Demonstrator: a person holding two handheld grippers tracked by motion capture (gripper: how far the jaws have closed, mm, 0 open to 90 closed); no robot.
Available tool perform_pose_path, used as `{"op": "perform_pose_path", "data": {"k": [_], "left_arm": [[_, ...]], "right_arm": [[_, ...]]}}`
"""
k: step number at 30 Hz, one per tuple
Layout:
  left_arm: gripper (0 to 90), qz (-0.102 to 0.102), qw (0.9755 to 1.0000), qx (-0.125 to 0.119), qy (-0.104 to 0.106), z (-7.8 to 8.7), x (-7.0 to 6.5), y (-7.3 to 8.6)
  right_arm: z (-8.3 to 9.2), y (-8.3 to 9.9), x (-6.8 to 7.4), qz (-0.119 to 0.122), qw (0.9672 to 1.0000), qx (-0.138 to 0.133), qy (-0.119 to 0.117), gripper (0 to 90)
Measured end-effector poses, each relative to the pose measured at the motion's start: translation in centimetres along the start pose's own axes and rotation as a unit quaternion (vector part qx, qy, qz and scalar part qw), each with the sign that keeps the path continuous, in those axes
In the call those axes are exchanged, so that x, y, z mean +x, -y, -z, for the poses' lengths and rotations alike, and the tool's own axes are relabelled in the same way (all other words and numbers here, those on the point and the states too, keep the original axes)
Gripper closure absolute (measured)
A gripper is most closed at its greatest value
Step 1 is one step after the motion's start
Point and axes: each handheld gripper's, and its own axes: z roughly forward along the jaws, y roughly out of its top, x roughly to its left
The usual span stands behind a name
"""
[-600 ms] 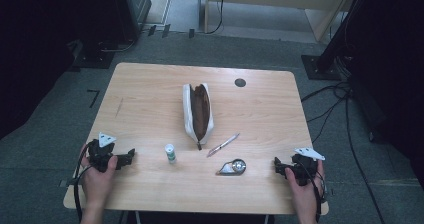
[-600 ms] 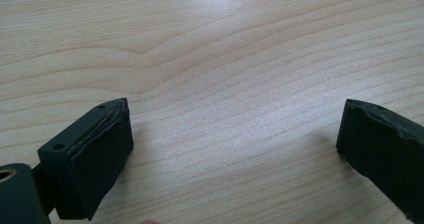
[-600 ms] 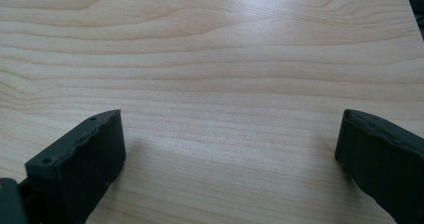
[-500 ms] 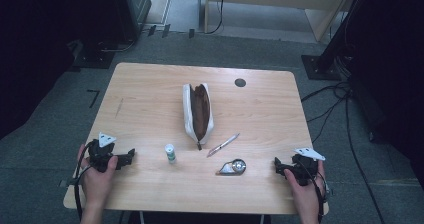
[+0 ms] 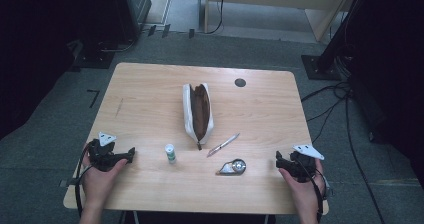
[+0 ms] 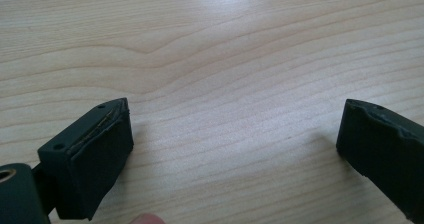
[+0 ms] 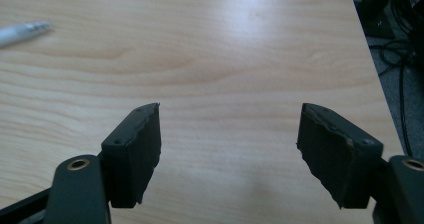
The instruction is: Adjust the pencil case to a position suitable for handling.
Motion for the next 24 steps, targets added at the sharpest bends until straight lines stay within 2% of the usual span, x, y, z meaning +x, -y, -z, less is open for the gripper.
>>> {"op": "perform_pose_path", "data": {"k": [2,3,5,6,7,9,10,14,16,19,24], "left_arm": [[1.7,0.001,1.0000,0.000,-0.001,0.0,0.0,0.0],[1.7,0.001,1.0000,0.000,-0.001,0.0,0.0,0.0],[1.7,0.001,1.0000,0.000,-0.001,0.0,0.0,0.0],[1.7,0.001,1.0000,0.000,-0.001,0.0,0.0,0.0],[1.7,0.001,1.0000,0.000,-0.001,0.0,0.0,0.0],[1.7,0.001,1.0000,0.000,-0.001,0.0,0.0,0.0],[1.7,0.001,1.0000,0.000,-0.001,0.0,0.0,0.0],[1.7,0.001,1.0000,0.000,-0.001,0.0,0.0,0.0],[1.8,0.001,1.0000,0.000,-0.001,0.0,0.0,0.0],[1.8,0.001,1.0000,0.000,-0.001,0.0,0.0,0.0],[1.8,0.000,1.0000,0.000,-0.001,0.0,0.0,0.0]], "right_arm": [[0.6,-1.2,0.9,0.011,0.9999,-0.008,-0.009,31.2],[0.6,-1.2,0.9,0.011,0.9999,-0.008,-0.009,31.2],[1.2,-2.3,1.9,0.017,0.9992,-0.023,-0.028,36.6],[1.2,-2.3,1.9,0.017,0.9992,-0.023,-0.028,36.6],[1.5,-3.0,2.6,0.025,0.9984,-0.028,-0.044,40.2],[1.7,-3.7,3.4,0.036,0.9973,-0.033,-0.056,40.9],[1.7,-3.7,3.4,0.036,0.9973,-0.033,-0.056,40.9],[1.8,-5.4,5.4,0.054,0.9945,-0.047,-0.076,44.2],[1.8,-5.7,5.7,0.053,0.9940,-0.048,-0.083,44.4],[1.7,-6.7,7.0,0.056,0.9916,-0.053,-0.104,47.7],[1.5,-7.6,8.6,0.071,0.9889,-0.060,-0.116,51.2]]}}
